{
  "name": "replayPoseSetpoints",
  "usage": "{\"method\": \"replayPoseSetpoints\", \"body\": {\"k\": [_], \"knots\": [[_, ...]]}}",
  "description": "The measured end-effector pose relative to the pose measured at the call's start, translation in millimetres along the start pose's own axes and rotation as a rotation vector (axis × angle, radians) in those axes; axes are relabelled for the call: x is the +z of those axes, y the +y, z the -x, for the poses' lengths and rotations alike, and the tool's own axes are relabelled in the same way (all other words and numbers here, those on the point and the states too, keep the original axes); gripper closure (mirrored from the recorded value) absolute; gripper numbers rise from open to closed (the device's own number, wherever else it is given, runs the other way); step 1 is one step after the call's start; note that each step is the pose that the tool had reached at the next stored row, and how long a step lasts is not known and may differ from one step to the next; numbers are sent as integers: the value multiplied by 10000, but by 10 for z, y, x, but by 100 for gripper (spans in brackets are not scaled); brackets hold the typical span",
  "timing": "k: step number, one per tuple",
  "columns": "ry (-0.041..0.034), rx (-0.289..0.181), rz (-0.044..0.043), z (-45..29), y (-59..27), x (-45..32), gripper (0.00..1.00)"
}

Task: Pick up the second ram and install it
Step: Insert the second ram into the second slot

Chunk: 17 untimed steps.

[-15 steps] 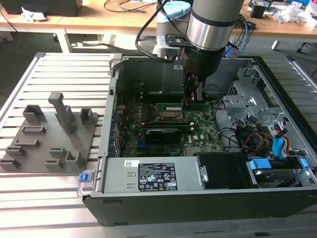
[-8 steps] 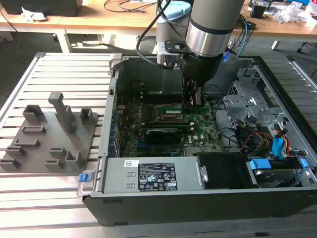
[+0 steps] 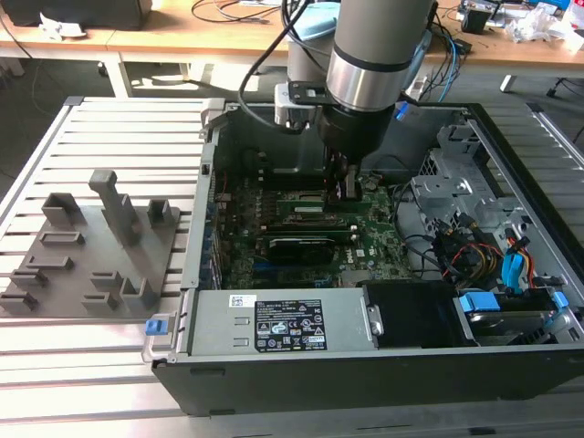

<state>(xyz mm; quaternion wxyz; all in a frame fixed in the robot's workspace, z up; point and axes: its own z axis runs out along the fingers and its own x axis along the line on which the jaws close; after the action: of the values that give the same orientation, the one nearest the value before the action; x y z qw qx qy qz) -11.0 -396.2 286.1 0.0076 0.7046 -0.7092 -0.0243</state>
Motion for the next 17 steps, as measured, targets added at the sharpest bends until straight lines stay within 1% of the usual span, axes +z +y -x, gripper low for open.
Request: {"method": "replayPoseSetpoints", "body": {"k": [2,4,5,7,17], "knots": [[-52,-3,0,60,2,16,86],[-78,-4,0,135,2,31,86],[-82,-4,0,148,2,38,86],[-82,-4,0,153,3,66,86],[-81,-4,0,151,6,161,86]]}}
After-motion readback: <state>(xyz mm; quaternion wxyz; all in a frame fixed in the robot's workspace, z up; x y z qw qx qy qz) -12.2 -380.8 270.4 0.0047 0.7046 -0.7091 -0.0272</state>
